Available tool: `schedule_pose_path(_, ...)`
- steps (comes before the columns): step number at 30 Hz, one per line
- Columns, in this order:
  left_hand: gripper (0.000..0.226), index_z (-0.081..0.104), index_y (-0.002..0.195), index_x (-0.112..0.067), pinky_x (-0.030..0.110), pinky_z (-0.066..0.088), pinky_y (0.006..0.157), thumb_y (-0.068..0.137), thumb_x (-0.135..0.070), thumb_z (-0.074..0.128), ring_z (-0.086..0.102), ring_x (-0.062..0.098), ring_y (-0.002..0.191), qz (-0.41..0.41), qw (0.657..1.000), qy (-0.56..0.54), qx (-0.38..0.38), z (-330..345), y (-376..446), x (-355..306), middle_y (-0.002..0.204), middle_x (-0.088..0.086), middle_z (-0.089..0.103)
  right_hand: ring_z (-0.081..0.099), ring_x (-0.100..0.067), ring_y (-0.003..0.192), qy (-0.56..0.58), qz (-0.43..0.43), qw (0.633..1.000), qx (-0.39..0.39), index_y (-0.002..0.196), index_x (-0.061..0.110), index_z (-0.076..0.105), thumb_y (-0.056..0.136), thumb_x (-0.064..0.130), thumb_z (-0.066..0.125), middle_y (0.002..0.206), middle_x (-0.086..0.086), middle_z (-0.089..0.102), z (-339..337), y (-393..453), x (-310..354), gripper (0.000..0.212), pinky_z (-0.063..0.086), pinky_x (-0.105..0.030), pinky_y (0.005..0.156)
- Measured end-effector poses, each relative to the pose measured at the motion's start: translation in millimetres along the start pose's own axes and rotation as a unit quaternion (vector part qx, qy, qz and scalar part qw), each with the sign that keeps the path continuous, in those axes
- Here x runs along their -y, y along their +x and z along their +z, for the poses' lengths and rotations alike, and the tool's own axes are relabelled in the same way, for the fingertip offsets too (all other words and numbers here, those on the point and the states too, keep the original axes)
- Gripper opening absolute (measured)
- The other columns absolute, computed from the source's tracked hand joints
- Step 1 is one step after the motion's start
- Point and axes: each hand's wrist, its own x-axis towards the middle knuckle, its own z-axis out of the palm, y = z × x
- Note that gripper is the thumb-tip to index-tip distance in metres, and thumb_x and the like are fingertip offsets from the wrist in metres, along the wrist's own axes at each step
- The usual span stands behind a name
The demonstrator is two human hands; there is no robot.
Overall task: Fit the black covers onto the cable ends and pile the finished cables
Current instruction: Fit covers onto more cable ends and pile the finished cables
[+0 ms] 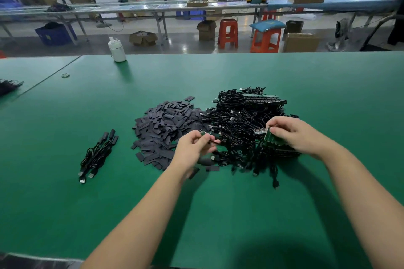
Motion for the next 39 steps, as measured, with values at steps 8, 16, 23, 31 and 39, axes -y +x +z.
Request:
schedule_pose_path(8, 0.009, 0.050, 0.095, -0.006, 0.034, 0.059, 0.076, 0.100, -0.013, 0.054, 0.072, 0.032, 0.087, -0.016, 0.989, -0.148, -0.009, 15, -2, -14, 0.099, 0.021, 0.072, 0.056, -0.021, 0.069, -0.061, -0.024, 0.995, -0.078, 0.091, 0.029, 0.065, 0.100, 0.022, 0.058, 0.077, 0.000, 0.065, -23, -6, 36, 0.014, 0.044, -0.034, 0.069)
schedule_pose_path(16, 0.016, 0.049, 0.089, -0.007, 0.031, 0.060, 0.071, 0.101, -0.016, 0.054, 0.072, 0.036, 0.091, 0.047, 0.994, -0.081, 0.054, 44, -12, -38, 0.084, 0.013, 0.071, 0.059, -0.015, 0.080, -0.122, -0.027, 0.990, -0.066, 0.095, 0.030, 0.064, 0.099, 0.019, 0.060, 0.084, 0.015, 0.065, 0, -5, 42, 0.012, 0.042, -0.030, 0.072)
schedule_pose_path(23, 0.011, 0.057, 0.092, -0.006, 0.020, 0.050, 0.052, 0.099, -0.015, 0.056, 0.062, 0.014, 0.060, 0.022, 0.994, -0.088, 0.053, 40, -10, -57, 0.074, 0.005, 0.065, 0.054, -0.019, 0.080, -0.147, 0.008, 0.963, -0.225, 0.107, 0.017, 0.072, 0.099, 0.019, 0.059, 0.085, 0.005, 0.064, 2, 5, 35, 0.015, 0.030, -0.027, 0.068)
schedule_pose_path(31, 0.014, 0.057, 0.092, -0.009, 0.026, 0.051, 0.052, 0.099, -0.021, 0.058, 0.057, 0.013, 0.060, 0.030, 0.998, -0.011, -0.059, 1, 4, -64, 0.074, 0.003, 0.066, 0.047, -0.006, 0.052, -0.115, 0.029, 0.985, -0.124, 0.099, 0.026, 0.071, 0.101, 0.021, 0.057, 0.062, 0.014, 0.062, -24, -1, 15, 0.015, 0.035, -0.022, 0.053)
schedule_pose_path(39, 0.014, 0.052, 0.090, 0.001, 0.042, 0.058, 0.063, 0.099, -0.009, 0.056, 0.064, 0.024, 0.066, 0.054, 0.985, 0.162, -0.007, 17, -7, -53, 0.075, 0.011, 0.068, 0.056, -0.020, 0.060, -0.179, 0.050, 0.983, 0.000, 0.093, 0.038, 0.069, 0.103, 0.027, 0.052, 0.073, 0.006, 0.068, 3, 27, 3, 0.023, 0.045, -0.029, 0.061)
